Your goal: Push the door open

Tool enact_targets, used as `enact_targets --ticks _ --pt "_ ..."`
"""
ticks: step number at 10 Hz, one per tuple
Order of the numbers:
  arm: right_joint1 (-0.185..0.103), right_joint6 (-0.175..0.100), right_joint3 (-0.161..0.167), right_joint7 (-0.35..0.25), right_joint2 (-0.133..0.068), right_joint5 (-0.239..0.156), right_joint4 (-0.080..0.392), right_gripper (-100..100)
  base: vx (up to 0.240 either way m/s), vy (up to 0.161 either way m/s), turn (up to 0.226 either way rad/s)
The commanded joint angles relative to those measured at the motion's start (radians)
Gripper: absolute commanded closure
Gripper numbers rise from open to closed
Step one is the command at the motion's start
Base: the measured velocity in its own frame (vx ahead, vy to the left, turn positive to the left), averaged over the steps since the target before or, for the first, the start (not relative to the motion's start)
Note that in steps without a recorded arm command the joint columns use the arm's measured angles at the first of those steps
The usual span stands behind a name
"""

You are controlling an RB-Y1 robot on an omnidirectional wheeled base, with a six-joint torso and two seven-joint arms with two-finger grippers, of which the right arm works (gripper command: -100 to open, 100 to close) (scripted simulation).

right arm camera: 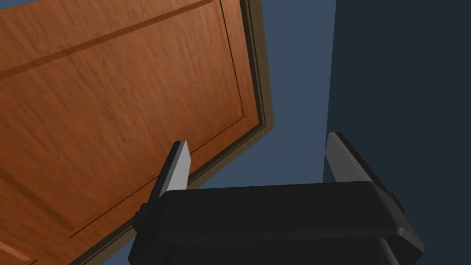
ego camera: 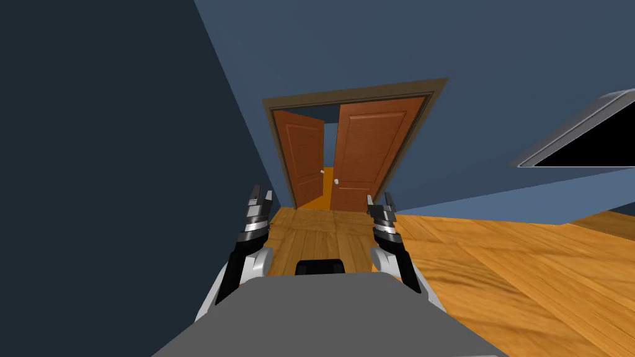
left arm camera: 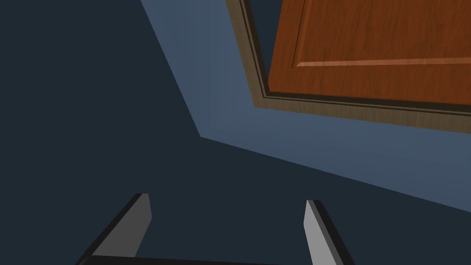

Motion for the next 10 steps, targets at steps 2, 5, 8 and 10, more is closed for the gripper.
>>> enact_targets --ticks 2,5,8,10 --pt "-0.02 -0.009 -0.008 -0.047 -0.004 -0.029 0.058 -100 0.092 -0.044 0.14" --pt "-0.043 -0.023 -0.018 -0.104 -0.009 -0.064 0.129 -100 0.079 -0.051 0.142" --pt "-0.068 -0.037 -0.029 -0.163 -0.012 -0.101 0.204 -100 0.086 -0.062 0.141" --pt "-0.085 -0.047 -0.037 -0.206 -0.013 -0.128 0.257 -100 0.087 -0.058 0.178"
